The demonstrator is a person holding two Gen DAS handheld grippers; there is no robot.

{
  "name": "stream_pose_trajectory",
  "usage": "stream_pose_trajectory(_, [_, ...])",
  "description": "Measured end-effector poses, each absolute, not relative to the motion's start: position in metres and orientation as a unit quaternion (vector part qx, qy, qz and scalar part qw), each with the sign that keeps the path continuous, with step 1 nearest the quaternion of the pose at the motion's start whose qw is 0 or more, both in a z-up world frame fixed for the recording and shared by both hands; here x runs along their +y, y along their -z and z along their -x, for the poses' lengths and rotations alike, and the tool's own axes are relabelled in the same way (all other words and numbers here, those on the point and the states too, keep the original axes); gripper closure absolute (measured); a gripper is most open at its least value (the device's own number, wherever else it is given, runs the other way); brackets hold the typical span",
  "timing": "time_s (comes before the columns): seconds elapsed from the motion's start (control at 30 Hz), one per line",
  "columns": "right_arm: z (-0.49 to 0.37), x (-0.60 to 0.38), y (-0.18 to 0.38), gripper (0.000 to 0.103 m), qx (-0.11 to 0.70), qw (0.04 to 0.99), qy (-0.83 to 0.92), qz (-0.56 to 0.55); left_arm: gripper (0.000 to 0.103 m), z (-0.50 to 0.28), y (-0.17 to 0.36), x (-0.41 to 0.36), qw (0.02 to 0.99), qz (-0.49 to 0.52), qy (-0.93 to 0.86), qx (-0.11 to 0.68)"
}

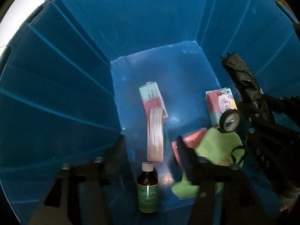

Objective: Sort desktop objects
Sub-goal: 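Open both grippers to drop the medicine box and bag roll into the crate, then move both grippers back over the pile on the table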

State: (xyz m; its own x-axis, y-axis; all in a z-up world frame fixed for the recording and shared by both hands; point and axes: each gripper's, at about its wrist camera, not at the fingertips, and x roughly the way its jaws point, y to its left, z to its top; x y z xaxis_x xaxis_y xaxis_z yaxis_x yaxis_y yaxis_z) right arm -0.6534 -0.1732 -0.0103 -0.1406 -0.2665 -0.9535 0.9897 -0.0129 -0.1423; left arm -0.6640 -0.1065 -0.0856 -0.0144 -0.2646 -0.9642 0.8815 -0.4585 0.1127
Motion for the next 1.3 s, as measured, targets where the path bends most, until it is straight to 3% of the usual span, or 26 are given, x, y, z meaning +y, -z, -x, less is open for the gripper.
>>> stream_pose_trajectory(0.07, [0.654,-0.174,0.010,0.068,0.464,0.527,0.596,-0.389,0.025,0.666,0.081,-0.115,0.444,-0.547,0.654,0.276])
stream_pose_trajectory(0.23, [0.653,-0.173,0.009,0.067,0.461,0.528,0.598,-0.388,0.025,0.661,0.079,-0.118,0.449,-0.543,0.651,0.282])
stream_pose_trajectory(0.3, [0.653,-0.173,0.008,0.060,0.458,0.529,0.603,-0.383,0.025,0.660,0.077,-0.119,0.449,-0.540,0.652,0.285])
stream_pose_trajectory(0.37, [0.652,-0.171,0.003,0.039,0.455,0.530,0.611,-0.373,0.025,0.659,0.073,-0.118,0.452,-0.535,0.655,0.284])
stream_pose_trajectory(0.43, [0.651,-0.169,-0.002,0.027,0.451,0.531,0.617,-0.366,0.025,0.658,0.069,-0.117,0.453,-0.531,0.658,0.284])
stream_pose_trajectory(0.63, [0.654,-0.162,-0.024,0.015,0.430,0.539,0.630,-0.358,0.025,0.651,0.039,-0.106,0.465,-0.500,0.682,0.264])
stream_pose_trajectory(0.97, [0.654,-0.109,-0.098,0.001,0.371,0.592,0.642,-0.316,0.025,0.622,-0.029,-0.054,0.470,-0.422,0.740,0.232])
stream_pose_trajectory(1.3, [0.628,-0.024,-0.155,0.000,0.309,0.665,0.633,-0.248,0.024,0.566,-0.079,0.032,0.496,-0.316,0.787,0.185])
